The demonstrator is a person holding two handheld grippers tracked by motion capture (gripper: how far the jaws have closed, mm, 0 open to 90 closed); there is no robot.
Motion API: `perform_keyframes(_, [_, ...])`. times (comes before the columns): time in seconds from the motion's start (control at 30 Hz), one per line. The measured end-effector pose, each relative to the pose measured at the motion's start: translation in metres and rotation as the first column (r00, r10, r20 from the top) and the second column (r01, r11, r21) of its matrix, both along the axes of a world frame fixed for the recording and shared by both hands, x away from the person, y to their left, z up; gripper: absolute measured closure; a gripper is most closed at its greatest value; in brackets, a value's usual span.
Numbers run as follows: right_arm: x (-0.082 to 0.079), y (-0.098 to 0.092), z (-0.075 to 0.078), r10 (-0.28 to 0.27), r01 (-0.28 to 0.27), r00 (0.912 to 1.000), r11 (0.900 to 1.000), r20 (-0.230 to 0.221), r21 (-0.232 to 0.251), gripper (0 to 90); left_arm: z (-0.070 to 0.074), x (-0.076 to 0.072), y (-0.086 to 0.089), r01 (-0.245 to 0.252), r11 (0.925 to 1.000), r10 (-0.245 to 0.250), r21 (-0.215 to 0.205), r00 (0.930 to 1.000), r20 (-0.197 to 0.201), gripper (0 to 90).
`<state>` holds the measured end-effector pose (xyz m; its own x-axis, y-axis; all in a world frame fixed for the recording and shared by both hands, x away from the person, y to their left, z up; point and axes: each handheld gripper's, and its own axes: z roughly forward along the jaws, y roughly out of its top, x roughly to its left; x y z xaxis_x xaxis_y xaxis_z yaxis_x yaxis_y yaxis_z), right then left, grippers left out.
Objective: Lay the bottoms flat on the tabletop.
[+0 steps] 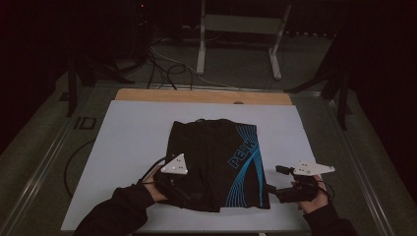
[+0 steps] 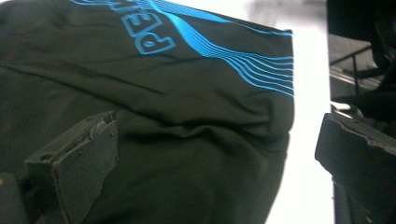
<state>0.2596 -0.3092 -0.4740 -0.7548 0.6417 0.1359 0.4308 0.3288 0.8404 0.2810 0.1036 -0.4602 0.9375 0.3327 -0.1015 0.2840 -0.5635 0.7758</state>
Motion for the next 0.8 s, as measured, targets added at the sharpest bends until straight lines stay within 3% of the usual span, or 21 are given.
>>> perform_keyframes(0.17, [0.016, 0.008, 0.004, 0.005, -0.005, 0.9998, 1.0, 0.018, -0.015, 13.1, 0.004, 0.011, 0.013, -0.051, 0.9987, 0.051, -0.002, 0.9987, 0.01, 1.0])
perform_keyframes(0.43, [0.042, 0.022, 0.007, 0.008, -0.008, 0.9995, 1.0, 0.031, 0.011, 13.2, 0.004, 0.032, 0.033, -0.131, 0.9913, 0.131, -0.011, 0.9913, 0.004, 1.0])
perform_keyframes(0.8, [0.077, 0.04, -0.003, -0.008, 0.008, 0.9997, 1.0, 0.024, 0.01, 12.5, -0.002, 0.063, 0.05, -0.233, 0.9723, 0.233, -0.021, 0.9725, 0.002, 1.6])
